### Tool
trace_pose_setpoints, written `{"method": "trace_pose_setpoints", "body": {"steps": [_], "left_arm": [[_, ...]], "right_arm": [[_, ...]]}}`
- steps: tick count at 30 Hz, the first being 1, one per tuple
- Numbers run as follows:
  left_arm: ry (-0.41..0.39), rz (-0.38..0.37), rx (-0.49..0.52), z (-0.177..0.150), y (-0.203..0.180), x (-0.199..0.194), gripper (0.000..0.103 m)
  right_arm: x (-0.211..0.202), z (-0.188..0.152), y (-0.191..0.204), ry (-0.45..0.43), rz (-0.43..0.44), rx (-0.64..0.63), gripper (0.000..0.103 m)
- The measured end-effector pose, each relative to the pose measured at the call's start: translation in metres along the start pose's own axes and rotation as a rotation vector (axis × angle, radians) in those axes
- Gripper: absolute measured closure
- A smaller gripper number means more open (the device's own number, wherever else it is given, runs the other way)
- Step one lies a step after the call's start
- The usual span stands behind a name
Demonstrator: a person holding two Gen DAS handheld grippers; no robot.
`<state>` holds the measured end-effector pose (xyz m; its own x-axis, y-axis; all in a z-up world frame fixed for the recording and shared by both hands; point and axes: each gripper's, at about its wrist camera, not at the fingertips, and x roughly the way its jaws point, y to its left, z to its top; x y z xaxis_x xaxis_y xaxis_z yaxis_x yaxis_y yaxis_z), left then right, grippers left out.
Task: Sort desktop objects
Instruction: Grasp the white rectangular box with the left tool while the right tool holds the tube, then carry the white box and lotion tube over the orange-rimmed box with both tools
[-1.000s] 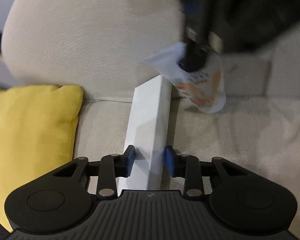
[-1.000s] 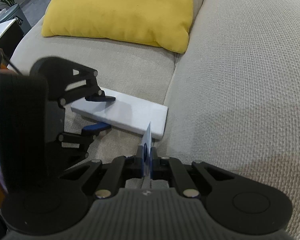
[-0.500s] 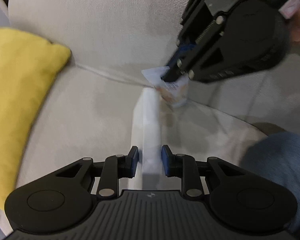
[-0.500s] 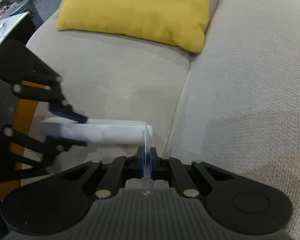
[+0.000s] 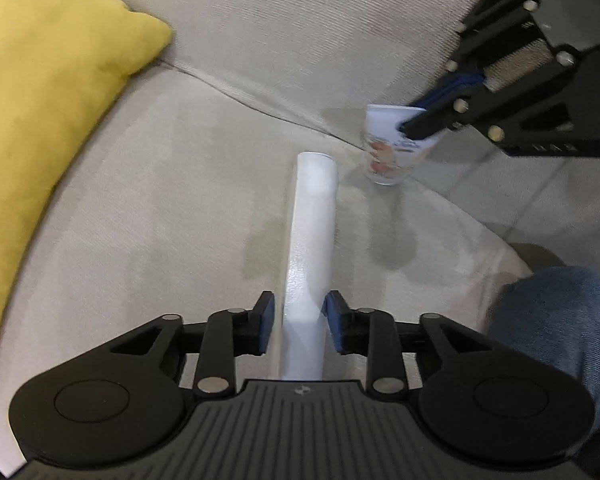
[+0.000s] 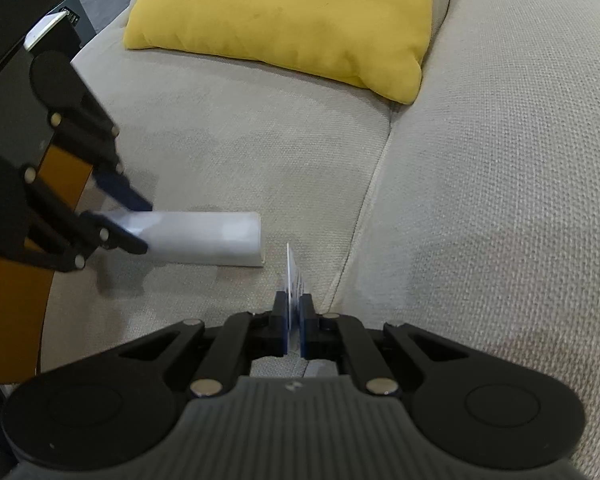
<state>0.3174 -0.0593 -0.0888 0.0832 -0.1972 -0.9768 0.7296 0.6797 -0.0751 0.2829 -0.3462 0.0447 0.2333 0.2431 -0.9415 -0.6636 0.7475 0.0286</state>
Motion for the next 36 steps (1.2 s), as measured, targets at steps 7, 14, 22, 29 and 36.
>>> {"method": "trace_pose_setpoints", "body": {"steps": [7, 14, 22, 29, 36], "left_arm": [[-0.038, 0.099, -0.011, 0.002, 0.008, -0.003, 0.059], [0.003, 0.157, -0.044, 0.0, 0.016, 0.017, 0.07], [-0.045, 0.203, 0.062, 0.008, 0.001, 0.008, 0.033], [0.018, 0.246, 0.109, 0.017, -0.006, 0.025, 0.032], [0.049, 0.266, 0.116, 0.02, -0.012, 0.038, 0.031]], "right_arm": [[0.0, -0.001, 0.002, -0.002, -0.003, -0.003, 0.098], [-0.003, -0.003, 0.004, -0.004, -0.005, -0.005, 0.098], [-0.004, -0.004, 0.009, -0.017, 0.003, -0.016, 0.098], [-0.007, -0.003, 0.01, -0.04, 0.012, -0.003, 0.098], [-0.011, -0.003, 0.009, -0.036, 0.01, -0.004, 0.098]]}}
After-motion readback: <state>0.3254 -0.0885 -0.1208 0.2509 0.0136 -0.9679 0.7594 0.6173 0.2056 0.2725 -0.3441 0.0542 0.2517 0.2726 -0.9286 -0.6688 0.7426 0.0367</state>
